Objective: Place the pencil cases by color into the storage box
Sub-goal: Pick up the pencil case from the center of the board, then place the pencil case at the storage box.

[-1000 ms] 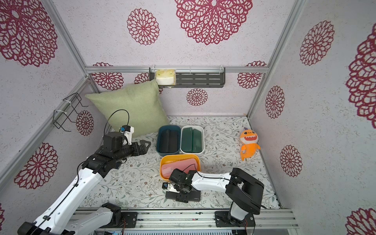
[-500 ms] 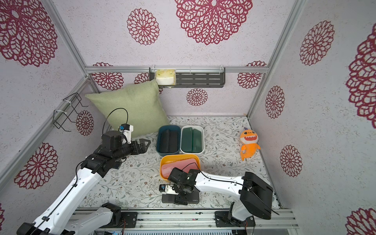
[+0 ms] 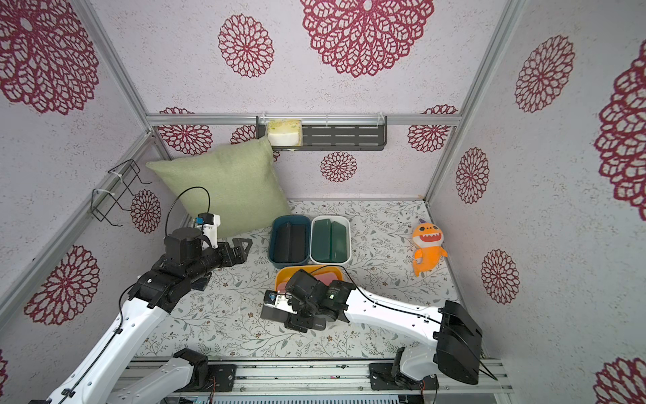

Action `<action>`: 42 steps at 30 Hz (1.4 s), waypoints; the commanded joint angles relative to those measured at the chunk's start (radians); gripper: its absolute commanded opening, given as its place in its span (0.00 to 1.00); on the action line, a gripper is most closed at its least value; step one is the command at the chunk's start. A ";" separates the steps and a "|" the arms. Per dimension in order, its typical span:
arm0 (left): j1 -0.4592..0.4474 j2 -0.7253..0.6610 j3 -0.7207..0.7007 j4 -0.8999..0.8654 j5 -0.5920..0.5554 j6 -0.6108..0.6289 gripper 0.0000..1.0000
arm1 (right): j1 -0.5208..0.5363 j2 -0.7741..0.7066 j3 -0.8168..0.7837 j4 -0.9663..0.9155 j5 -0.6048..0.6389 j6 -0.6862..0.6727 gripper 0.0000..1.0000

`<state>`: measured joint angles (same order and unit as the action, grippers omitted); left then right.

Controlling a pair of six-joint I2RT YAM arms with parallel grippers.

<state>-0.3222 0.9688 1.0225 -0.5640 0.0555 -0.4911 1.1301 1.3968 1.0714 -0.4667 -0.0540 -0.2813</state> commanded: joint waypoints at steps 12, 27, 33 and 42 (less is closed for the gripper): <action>0.012 0.004 0.027 0.003 -0.075 -0.005 0.97 | -0.227 0.140 0.138 0.441 0.092 0.308 0.50; 0.028 0.020 0.049 -0.005 -0.049 0.011 0.97 | -0.325 0.377 0.250 0.732 0.180 0.613 0.50; 0.040 0.045 0.068 -0.016 -0.022 0.016 0.97 | -0.340 0.453 0.309 0.742 0.216 0.673 0.50; 0.055 0.097 0.092 -0.028 0.042 0.020 0.97 | -0.369 0.522 0.326 0.752 0.257 0.727 0.50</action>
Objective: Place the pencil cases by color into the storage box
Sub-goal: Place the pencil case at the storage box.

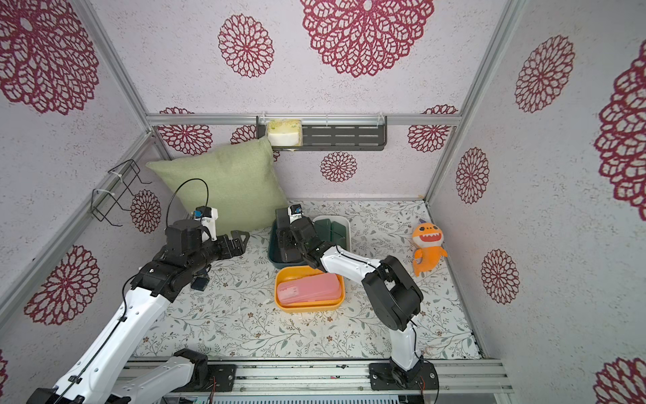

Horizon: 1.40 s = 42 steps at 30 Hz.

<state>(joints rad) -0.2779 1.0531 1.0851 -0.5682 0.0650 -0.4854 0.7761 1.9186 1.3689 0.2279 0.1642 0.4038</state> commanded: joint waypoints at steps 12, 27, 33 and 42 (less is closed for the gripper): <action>0.021 0.059 0.036 -0.024 0.067 0.025 0.97 | -0.028 0.065 0.028 0.058 0.079 0.057 0.50; 0.026 0.074 0.037 -0.041 0.080 0.034 0.97 | -0.032 0.107 0.025 -0.017 0.137 0.059 0.52; 0.028 0.079 0.038 -0.048 0.080 0.041 0.97 | -0.031 0.141 0.054 -0.049 0.150 0.058 0.53; 0.031 0.087 0.036 -0.048 0.089 0.046 0.97 | -0.032 0.187 0.103 -0.107 0.187 0.054 0.55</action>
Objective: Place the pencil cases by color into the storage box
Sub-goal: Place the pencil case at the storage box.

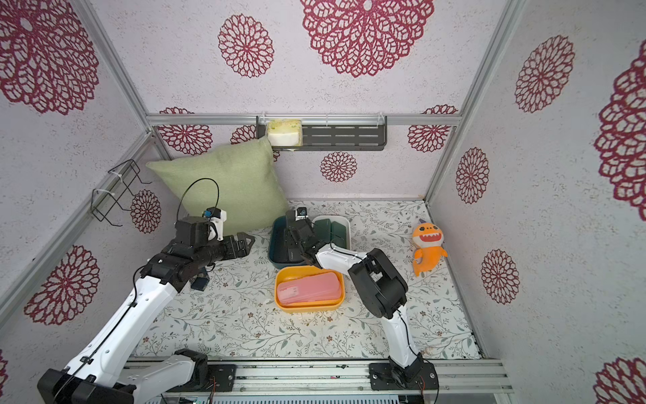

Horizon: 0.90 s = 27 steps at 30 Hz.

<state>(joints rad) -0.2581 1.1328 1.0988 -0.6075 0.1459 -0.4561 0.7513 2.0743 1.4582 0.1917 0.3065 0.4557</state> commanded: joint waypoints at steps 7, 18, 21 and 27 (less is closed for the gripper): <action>0.013 0.013 0.021 -0.011 0.015 0.017 0.97 | -0.007 0.064 0.039 -0.107 0.063 0.001 0.56; 0.017 0.028 0.018 -0.008 0.038 0.018 0.97 | -0.007 0.089 0.060 -0.160 0.086 0.016 0.60; 0.017 0.031 0.013 -0.003 0.050 0.012 0.97 | -0.007 0.103 0.077 -0.186 0.086 0.024 0.61; 0.018 0.042 -0.001 -0.003 0.060 -0.003 0.97 | -0.009 0.134 0.109 -0.227 0.082 0.034 0.62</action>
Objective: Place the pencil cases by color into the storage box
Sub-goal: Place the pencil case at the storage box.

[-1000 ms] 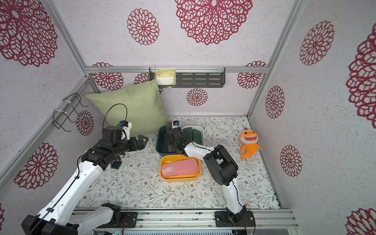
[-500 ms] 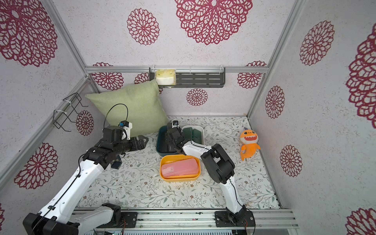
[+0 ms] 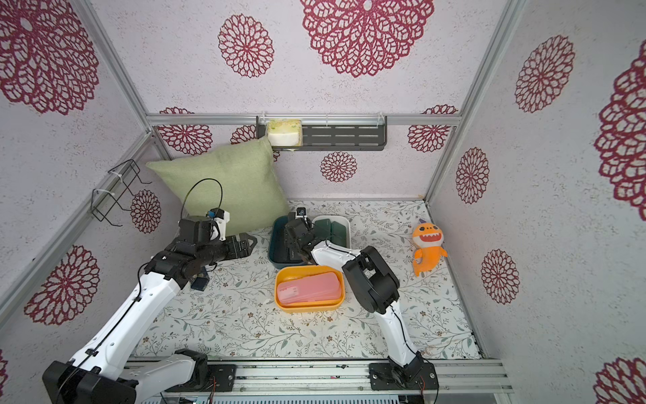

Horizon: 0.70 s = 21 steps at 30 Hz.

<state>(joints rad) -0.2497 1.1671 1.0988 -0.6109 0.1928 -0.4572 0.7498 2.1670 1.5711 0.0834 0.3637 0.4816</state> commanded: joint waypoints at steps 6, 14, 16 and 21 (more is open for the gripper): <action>0.010 0.012 -0.010 -0.002 0.014 0.003 0.97 | -0.009 0.059 0.020 -0.158 0.029 0.020 0.62; 0.011 0.014 -0.009 -0.005 0.054 -0.021 0.98 | -0.010 0.066 0.047 -0.212 0.037 0.041 0.66; 0.010 0.013 -0.016 0.002 0.069 -0.036 0.97 | -0.010 0.069 0.059 -0.228 0.037 0.049 0.68; 0.011 0.019 -0.019 -0.011 0.085 -0.045 0.97 | -0.010 0.076 0.085 -0.283 0.046 0.090 0.66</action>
<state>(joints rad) -0.2481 1.1778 1.0954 -0.6113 0.2546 -0.4908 0.7506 2.2009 1.6550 -0.0563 0.3683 0.5198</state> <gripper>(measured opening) 0.975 0.758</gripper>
